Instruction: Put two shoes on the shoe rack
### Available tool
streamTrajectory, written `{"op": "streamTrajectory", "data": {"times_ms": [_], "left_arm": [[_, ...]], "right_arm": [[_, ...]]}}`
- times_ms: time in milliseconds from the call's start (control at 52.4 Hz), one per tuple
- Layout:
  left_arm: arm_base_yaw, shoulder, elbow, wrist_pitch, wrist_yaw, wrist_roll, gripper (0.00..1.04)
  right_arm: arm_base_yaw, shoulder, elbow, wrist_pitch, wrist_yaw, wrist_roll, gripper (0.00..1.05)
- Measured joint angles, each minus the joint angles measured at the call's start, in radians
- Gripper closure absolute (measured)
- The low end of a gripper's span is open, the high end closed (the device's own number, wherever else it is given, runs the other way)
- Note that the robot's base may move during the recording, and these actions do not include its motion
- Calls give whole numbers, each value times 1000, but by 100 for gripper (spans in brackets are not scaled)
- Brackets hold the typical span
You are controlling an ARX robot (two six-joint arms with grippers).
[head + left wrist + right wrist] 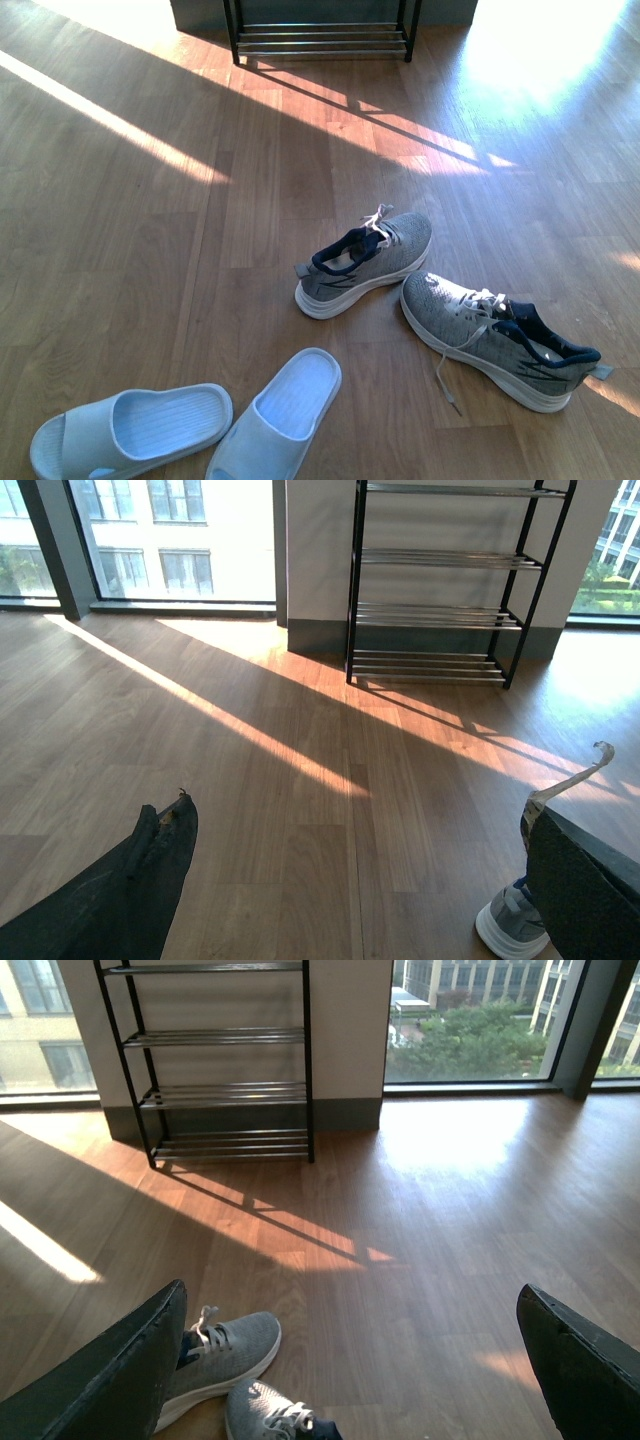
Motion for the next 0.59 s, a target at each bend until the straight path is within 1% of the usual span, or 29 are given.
{"op": "streamTrajectory", "data": {"times_ms": [592], "left_arm": [[0, 0, 0, 0, 0, 0, 9]], "right_arm": [[0, 1, 0, 0, 0, 0, 9]]}}
